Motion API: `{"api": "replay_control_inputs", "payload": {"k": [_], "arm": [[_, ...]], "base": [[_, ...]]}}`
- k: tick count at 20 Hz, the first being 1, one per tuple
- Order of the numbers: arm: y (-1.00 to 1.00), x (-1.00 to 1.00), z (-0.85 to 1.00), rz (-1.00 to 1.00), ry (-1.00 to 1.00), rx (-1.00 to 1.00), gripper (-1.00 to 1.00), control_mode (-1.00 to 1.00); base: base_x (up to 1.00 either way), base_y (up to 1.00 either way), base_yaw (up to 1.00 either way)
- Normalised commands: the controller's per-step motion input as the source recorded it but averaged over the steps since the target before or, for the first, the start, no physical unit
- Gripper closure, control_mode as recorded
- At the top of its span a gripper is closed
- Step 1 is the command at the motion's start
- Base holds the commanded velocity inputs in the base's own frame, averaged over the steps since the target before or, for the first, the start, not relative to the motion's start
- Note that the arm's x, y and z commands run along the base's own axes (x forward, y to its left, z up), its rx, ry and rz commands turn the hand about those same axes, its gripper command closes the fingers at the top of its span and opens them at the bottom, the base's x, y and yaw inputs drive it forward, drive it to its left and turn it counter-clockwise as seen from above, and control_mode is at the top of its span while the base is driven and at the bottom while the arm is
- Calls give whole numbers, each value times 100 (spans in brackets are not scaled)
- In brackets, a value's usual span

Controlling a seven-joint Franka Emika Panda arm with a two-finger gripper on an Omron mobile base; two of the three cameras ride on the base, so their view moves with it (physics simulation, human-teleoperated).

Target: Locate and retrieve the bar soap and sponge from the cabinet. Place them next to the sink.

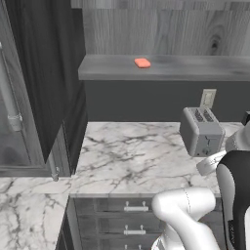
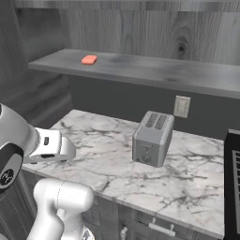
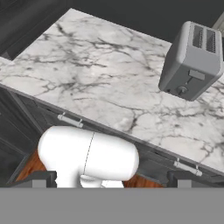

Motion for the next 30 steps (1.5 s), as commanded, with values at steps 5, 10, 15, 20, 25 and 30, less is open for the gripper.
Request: {"api": "replay_control_inputs", "payload": {"k": [5, 10, 15, 20, 25, 30], "arm": [[0, 0, 0, 0, 0, 0, -100, 100], [0, 0, 0, 0, 0, 0, -100, 100], [2, -18, 4, -13, -7, 0, -100, -100], [0, -20, 13, -30, -13, -1, -100, -100], [38, 5, 5, -16, 1, -6, -100, -100], [28, 11, 3, 0, 2, -3, -100, -100]], "base": [[0, 0, 0], [0, 1, 0], [0, 0, 0], [0, 0, 0], [0, 0, 0], [0, 0, 0]]}}
